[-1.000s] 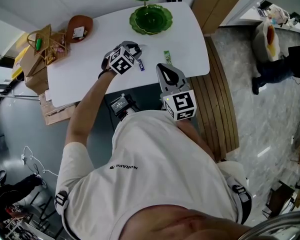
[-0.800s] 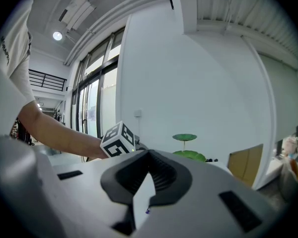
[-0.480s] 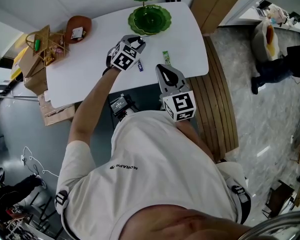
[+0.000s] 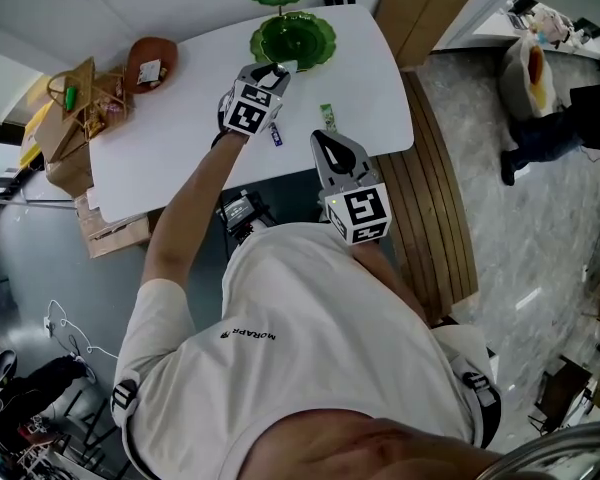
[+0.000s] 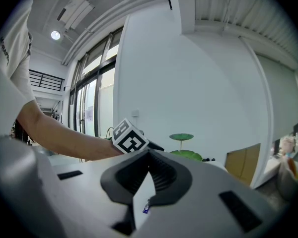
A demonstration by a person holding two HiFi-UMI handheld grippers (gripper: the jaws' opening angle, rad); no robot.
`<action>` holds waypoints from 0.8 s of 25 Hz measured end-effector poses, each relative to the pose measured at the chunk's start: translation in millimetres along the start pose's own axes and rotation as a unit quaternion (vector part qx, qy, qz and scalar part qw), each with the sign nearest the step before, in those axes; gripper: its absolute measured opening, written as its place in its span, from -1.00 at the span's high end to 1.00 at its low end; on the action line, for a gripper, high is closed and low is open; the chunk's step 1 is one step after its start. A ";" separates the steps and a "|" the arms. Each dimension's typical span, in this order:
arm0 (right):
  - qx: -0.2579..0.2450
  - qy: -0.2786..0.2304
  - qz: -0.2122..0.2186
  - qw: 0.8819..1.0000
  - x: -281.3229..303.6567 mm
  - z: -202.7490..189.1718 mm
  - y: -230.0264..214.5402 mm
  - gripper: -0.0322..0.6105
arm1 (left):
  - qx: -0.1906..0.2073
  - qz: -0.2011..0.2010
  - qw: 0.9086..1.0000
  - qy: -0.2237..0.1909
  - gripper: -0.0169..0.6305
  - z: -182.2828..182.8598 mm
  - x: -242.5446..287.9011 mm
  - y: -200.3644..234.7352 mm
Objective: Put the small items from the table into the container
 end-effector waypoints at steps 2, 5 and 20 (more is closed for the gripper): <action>0.000 0.000 -0.001 1.000 0.2 -0.1 -1.2 0.89 | -0.005 0.007 1.000 -0.011 0.54 4.9 2.2 2.8; 0.001 0.001 -0.003 1.000 1.6 -0.7 -3.4 0.89 | -0.017 0.015 1.000 -0.022 0.54 9.4 7.4 7.2; 0.005 0.000 -0.007 1.000 1.3 -1.6 -11.1 0.89 | -0.034 0.045 0.998 0.007 0.54 -9.5 32.4 17.7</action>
Point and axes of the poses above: the fingertips, and each gripper's own axes: x forward along the fingers, y to its left, z out of its top, the point moved 1 cm from there along -x, backward along the fingers, and after that the axes turned 6 degrees about -z, right-handed, at the moved point
